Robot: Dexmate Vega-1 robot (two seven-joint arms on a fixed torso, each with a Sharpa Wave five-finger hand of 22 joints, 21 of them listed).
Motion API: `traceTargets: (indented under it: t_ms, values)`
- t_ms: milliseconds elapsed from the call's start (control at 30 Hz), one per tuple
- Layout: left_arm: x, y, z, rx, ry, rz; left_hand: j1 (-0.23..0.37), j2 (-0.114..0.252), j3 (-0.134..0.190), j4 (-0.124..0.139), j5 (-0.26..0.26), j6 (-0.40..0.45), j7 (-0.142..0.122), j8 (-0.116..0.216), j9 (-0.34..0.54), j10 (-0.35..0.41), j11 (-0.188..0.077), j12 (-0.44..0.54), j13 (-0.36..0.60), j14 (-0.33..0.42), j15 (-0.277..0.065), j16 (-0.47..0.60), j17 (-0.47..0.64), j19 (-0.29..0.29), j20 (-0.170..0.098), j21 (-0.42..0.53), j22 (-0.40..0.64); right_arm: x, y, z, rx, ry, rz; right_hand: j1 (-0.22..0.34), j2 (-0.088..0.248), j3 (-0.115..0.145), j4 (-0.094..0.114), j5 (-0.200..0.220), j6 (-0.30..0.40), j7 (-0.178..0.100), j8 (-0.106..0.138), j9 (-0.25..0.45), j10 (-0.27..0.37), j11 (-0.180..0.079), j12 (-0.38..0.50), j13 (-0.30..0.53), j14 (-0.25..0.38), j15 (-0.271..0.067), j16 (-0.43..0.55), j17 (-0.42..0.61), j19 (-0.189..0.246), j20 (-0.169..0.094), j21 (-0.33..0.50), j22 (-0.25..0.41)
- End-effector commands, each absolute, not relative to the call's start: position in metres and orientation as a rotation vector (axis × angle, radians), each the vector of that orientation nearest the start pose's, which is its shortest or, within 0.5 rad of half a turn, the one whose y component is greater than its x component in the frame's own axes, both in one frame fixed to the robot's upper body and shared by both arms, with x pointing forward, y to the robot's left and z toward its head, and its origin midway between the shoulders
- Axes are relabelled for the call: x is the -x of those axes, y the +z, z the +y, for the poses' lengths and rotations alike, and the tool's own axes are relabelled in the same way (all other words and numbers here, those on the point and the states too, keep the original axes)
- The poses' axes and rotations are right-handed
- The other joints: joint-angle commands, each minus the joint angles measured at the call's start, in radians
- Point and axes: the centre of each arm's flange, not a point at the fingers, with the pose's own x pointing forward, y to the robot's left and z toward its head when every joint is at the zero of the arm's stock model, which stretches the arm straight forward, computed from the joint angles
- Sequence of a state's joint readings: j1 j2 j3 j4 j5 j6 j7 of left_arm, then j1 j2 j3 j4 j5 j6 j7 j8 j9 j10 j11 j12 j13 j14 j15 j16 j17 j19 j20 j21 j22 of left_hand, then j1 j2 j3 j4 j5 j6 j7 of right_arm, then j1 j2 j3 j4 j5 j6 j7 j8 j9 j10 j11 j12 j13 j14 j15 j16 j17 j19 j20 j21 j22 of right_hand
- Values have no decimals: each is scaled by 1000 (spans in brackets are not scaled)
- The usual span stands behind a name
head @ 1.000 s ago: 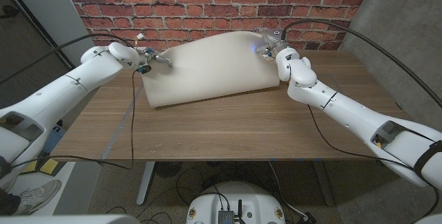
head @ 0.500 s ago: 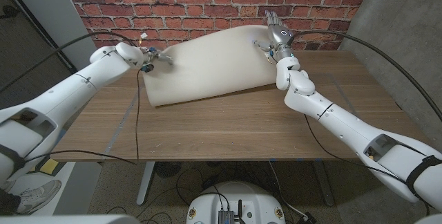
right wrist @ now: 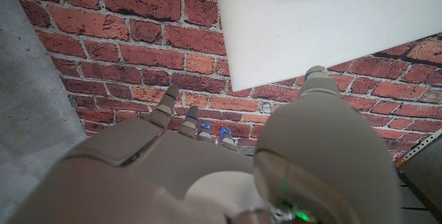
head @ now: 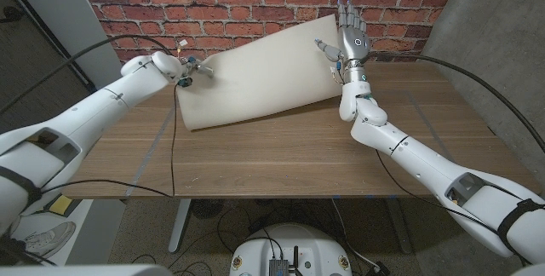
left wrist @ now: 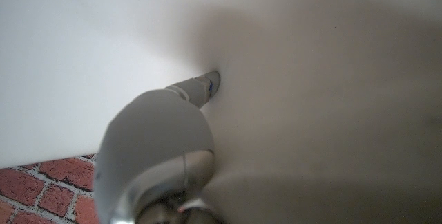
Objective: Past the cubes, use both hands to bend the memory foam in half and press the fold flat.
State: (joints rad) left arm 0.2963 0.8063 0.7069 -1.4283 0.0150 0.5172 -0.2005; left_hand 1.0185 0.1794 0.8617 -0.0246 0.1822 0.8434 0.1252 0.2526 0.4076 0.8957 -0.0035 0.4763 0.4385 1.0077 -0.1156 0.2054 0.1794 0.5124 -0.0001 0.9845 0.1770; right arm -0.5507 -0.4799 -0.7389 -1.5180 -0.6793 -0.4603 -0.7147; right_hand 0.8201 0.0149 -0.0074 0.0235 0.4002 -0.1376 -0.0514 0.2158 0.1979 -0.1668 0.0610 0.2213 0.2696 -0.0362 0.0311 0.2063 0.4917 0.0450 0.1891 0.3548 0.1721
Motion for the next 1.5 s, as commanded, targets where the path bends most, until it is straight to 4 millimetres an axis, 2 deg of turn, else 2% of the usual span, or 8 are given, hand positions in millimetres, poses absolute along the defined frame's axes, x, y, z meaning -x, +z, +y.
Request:
traceTargets:
  t_ms: [33,133,500,667,800,967,1167,1500]
  values:
    - [-666,160,333,-1081,152,-198,0,10,26,19,7,31,16,-3,5,97,-87,0,4,-4,-2,2,2,1,-7,7,0,-595,97,-170,1185,-761,-1210,60,11,8,-38,45,202,-10,35,3,170,-43,86,-3,178,-78,60,-36,236,-104,33,6]
    - [-666,162,330,-1087,182,-209,-1,10,26,18,7,31,19,-5,5,96,-87,-1,6,-3,-1,3,2,0,-6,7,0,-594,92,-165,1251,-716,-1250,72,8,5,-51,66,315,-40,47,3,298,-93,142,-5,301,-139,93,-43,343,-166,49,7]
    - [-660,164,320,-1082,314,-259,-3,9,29,15,6,35,17,-8,6,102,-92,-3,7,3,-5,4,2,5,-11,12,-1,-597,77,-149,1411,-535,-1246,43,16,-12,-39,88,623,-94,101,-3,499,-158,213,-26,453,-191,107,-58,426,-179,45,10]
    - [-661,164,320,-1064,332,-268,-5,9,30,14,5,37,14,-10,6,105,-88,-3,9,7,-6,5,2,8,-13,14,-1,-599,72,-142,1486,-425,-1214,41,16,-15,-38,90,687,-113,111,-5,535,-161,220,-31,478,-203,107,-63,441,-186,45,11]
    - [-662,165,318,-1059,333,-267,-5,9,31,13,5,38,15,-11,6,106,-90,-4,10,7,-6,5,2,8,-14,15,-1,-606,73,-135,1545,-307,-1128,36,21,-16,-35,88,686,-123,98,-7,511,-163,198,-37,440,-210,81,-76,434,-195,37,10]
    - [-665,164,316,-1054,319,-267,-6,9,32,12,4,38,17,-14,7,106,-92,-7,10,7,-6,5,2,8,-15,16,-1,-615,75,-129,1565,-221,-1047,-2,62,-17,-6,78,613,-139,41,-7,447,-142,139,-54,369,-189,33,-110,392,-193,6,8]
    - [-667,164,314,-1055,295,-268,-7,10,32,11,4,38,16,-15,7,107,-92,-10,8,6,-6,5,2,8,-16,17,-1,-624,79,-121,1560,-188,-996,-74,72,-41,32,52,468,-141,-33,-5,347,-133,51,-68,276,-146,-11,-159,314,-145,-55,5]
    - [-672,165,311,-1057,284,-265,-10,10,34,10,3,39,17,-18,9,107,-96,-14,8,5,-5,4,2,4,-19,18,-1,-635,80,-100,1515,-105,-958,-187,82,-84,90,16,352,-168,-34,-5,255,-145,-23,-73,122,-103,-27,-211,186,-33,-148,2]
